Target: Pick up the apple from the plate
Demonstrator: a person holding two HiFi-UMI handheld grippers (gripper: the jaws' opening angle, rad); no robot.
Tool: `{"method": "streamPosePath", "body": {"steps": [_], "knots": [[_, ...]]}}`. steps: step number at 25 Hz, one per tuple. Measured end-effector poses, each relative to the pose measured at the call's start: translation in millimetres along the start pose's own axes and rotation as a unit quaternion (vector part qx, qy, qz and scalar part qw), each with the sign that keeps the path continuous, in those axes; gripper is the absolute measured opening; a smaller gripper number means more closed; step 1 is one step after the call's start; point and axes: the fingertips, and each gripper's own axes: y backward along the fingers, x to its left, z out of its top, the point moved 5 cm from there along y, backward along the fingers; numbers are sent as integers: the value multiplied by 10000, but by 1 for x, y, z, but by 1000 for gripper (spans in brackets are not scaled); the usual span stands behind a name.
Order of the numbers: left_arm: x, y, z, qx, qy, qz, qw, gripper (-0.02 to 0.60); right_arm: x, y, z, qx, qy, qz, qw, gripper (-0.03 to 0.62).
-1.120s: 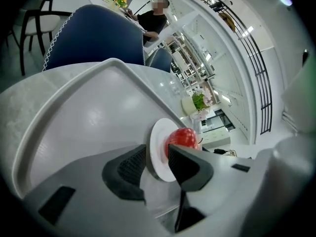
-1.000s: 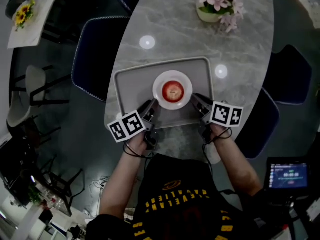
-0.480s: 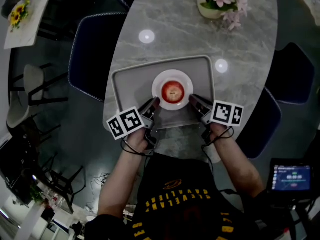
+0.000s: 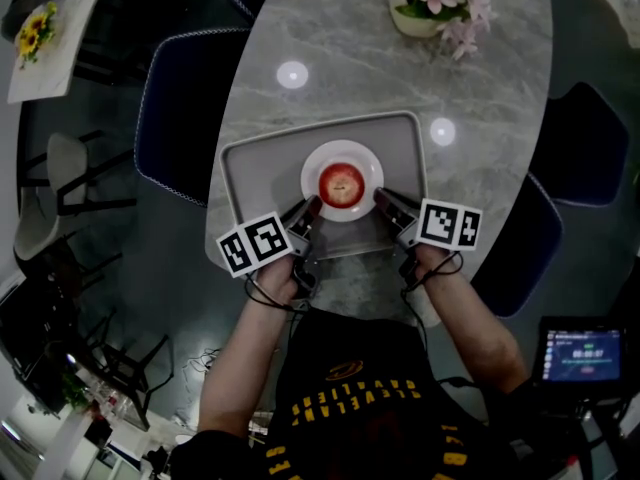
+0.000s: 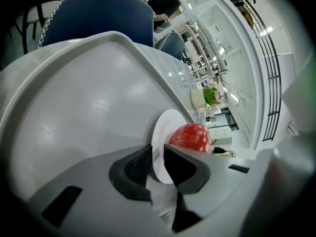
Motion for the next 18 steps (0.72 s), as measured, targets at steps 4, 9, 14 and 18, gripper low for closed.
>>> {"method": "streamPosePath", "body": {"steps": [4, 9, 14, 18], "knots": [[5, 2, 0, -59, 33, -20, 10000, 40, 0, 0, -1, -19, -4, 74, 10000, 38], [6, 1, 1, -82, 47, -58, 9999, 38, -1, -2, 1, -6, -25, 88, 10000, 37], [4, -2, 1, -50, 50, -81, 9999, 37, -3, 0, 2, 1, -67, 58, 10000, 38], [4, -4, -2, -26, 75, -117, 9999, 35, -6, 2, 3, -10, -91, 59, 9999, 38]]}}
